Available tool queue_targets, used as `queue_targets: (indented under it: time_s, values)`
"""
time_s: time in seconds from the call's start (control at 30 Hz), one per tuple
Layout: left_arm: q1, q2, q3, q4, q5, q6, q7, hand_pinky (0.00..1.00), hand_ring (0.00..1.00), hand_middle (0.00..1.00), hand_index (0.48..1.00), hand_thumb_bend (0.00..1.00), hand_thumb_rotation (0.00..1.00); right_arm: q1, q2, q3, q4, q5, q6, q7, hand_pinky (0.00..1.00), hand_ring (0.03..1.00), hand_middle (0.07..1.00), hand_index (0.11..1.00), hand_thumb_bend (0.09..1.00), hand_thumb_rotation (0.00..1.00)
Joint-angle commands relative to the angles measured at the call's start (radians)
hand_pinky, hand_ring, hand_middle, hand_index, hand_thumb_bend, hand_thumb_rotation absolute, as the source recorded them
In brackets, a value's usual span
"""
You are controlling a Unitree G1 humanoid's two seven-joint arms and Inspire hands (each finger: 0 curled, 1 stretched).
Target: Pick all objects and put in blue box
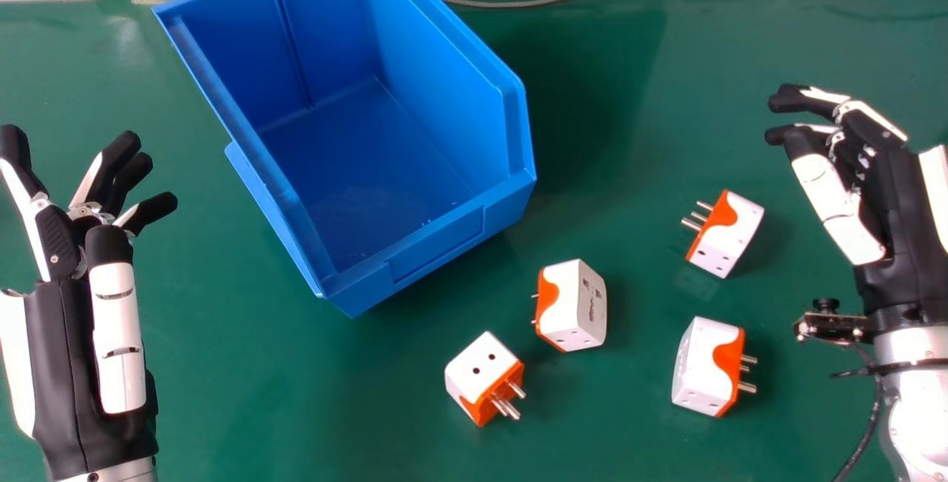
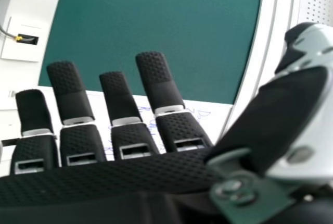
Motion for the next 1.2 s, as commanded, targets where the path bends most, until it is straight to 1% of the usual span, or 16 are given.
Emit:
queue_targets:
  time_s: [0.0, 0.1, 0.2, 0.27, 0.37, 0.43, 0.5, 0.53, 0.57, 0.63, 0.67, 0.73, 0.87, 0.9, 0.97, 1.17]
  values:
    - [-0.005, 0.006, 0.007, -0.006, -0.004, -0.014, 0.002, 0.74, 0.85, 0.87, 0.867, 0.47, 0.95, -0.027, -0.003, -0.016, -0.008, 0.012, -0.028, 0.000, 0.72, 0.625, 0.772, 0.642, 0.412, 0.75]
    - [-0.004, 0.004, 0.006, -0.012, 0.000, -0.013, 0.004, 0.74, 0.85, 0.87, 0.866, 0.47, 0.94, -0.028, -0.003, -0.016, -0.007, 0.009, -0.032, 0.000, 0.72, 0.626, 0.774, 0.640, 0.410, 0.75]
    - [-0.001, 0.002, 0.008, -0.026, 0.009, -0.008, 0.010, 0.74, 0.85, 0.87, 0.866, 0.47, 0.94, -0.030, -0.001, -0.015, -0.008, 0.009, -0.031, 0.001, 0.72, 0.623, 0.773, 0.637, 0.405, 0.73]
    - [-0.002, 0.004, 0.007, -0.023, 0.006, -0.010, 0.010, 0.74, 0.85, 0.87, 0.866, 0.47, 0.94, -0.032, -0.002, -0.015, -0.002, 0.008, -0.032, 0.003, 0.72, 0.619, 0.769, 0.633, 0.405, 0.72]
    - [-0.009, 0.004, 0.007, -0.015, 0.011, -0.013, 0.013, 0.74, 0.85, 0.87, 0.865, 0.47, 0.94, -0.035, -0.003, -0.014, 0.002, 0.003, -0.030, 0.000, 0.72, 0.619, 0.769, 0.632, 0.405, 0.72]
    - [-0.014, 0.005, 0.008, -0.008, 0.011, -0.015, 0.014, 0.74, 0.85, 0.87, 0.865, 0.47, 0.94, -0.037, -0.011, -0.007, 0.005, -0.022, -0.028, -0.018, 0.73, 0.643, 0.779, 0.654, 0.411, 0.71]
    - [-0.013, 0.004, 0.006, -0.013, 0.010, -0.015, 0.013, 0.74, 0.85, 0.87, 0.865, 0.48, 0.94, -0.035, -0.032, 0.007, 0.002, -0.086, -0.021, -0.071, 0.74, 0.713, 0.825, 0.722, 0.495, 0.56]
    - [-0.013, 0.004, 0.005, -0.013, 0.009, -0.016, 0.013, 0.74, 0.85, 0.87, 0.865, 0.48, 0.94, -0.032, -0.047, 0.017, -0.004, -0.135, -0.013, -0.115, 0.73, 0.703, 0.820, 0.731, 0.585, 0.47]
    - [-0.014, 0.003, 0.004, -0.011, 0.009, -0.016, 0.012, 0.74, 0.85, 0.87, 0.865, 0.48, 0.94, -0.028, -0.067, 0.033, -0.015, -0.204, 0.006, -0.181, 0.71, 0.659, 0.794, 0.720, 0.668, 0.41]
    - [-0.012, 0.002, 0.002, -0.015, 0.009, -0.015, 0.011, 0.74, 0.85, 0.87, 0.865, 0.48, 0.94, -0.023, -0.099, 0.066, -0.036, -0.325, 0.052, -0.302, 0.64, 0.563, 0.735, 0.717, 0.799, 0.34]
    - [-0.010, 0.001, 0.001, -0.020, 0.009, -0.014, 0.011, 0.74, 0.85, 0.87, 0.866, 0.48, 0.94, -0.022, -0.110, 0.080, -0.043, -0.369, 0.073, -0.348, 0.63, 0.539, 0.729, 0.742, 0.836, 0.32]
    - [-0.009, 0.002, 0.000, -0.018, 0.005, -0.015, 0.009, 0.74, 0.85, 0.87, 0.868, 0.48, 0.94, -0.024, -0.120, 0.103, -0.042, -0.421, 0.106, -0.410, 0.62, 0.522, 0.731, 0.777, 0.895, 0.31]
    - [-0.011, 0.006, 0.001, -0.006, -0.006, -0.019, 0.004, 0.74, 0.85, 0.87, 0.869, 0.48, 0.94, -0.028, -0.122, 0.126, -0.029, -0.418, 0.142, -0.409, 0.66, 0.550, 0.764, 0.846, 0.940, 0.33]
    - [-0.010, 0.005, 0.001, -0.008, -0.006, -0.019, 0.003, 0.74, 0.85, 0.87, 0.869, 0.48, 0.94, -0.024, -0.121, 0.129, -0.036, -0.411, 0.155, -0.400, 0.67, 0.555, 0.769, 0.858, 0.943, 0.34]
    - [-0.004, 0.001, 0.000, -0.021, 0.000, -0.017, 0.006, 0.74, 0.85, 0.87, 0.869, 0.48, 0.94, -0.020, -0.124, 0.136, -0.045, -0.404, 0.178, -0.385, 0.70, 0.590, 0.799, 0.886, 0.950, 0.35]
    - [-0.003, 0.001, 0.001, -0.008, -0.004, -0.028, 0.003, 0.74, 0.85, 0.87, 0.869, 0.47, 0.94, -0.009, -0.133, 0.147, -0.059, -0.392, 0.206, -0.359, 0.73, 0.661, 0.842, 0.922, 0.957, 0.38]
